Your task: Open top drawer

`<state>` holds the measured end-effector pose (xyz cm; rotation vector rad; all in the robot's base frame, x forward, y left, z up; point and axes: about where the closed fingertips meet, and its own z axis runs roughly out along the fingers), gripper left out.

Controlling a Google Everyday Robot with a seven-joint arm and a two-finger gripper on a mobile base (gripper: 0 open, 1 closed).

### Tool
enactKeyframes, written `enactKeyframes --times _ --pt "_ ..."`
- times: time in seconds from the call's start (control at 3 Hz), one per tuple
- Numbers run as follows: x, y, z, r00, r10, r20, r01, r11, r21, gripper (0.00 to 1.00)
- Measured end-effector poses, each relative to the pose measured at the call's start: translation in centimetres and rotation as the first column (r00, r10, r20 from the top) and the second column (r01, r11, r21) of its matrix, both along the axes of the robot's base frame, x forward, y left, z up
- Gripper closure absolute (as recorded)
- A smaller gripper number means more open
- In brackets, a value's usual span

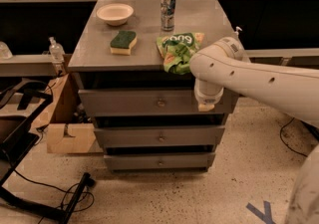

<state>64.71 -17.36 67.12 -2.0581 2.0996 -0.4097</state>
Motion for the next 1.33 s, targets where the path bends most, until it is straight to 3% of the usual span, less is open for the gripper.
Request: enactKeyframes --times 0.33,0.67,1.33 --pt "0.00 0.00 0.32 1.0000 0.000 0.000 0.000 1.000 0.000 0.92" --pt "-0.04 -0.03 0.22 1.0000 0.000 -0.002 0.000 1.000 -0.001 0.90" --pt "-0.05 -0.03 0.34 1.0000 0.000 -0.002 0.000 1.000 -0.001 0.43"
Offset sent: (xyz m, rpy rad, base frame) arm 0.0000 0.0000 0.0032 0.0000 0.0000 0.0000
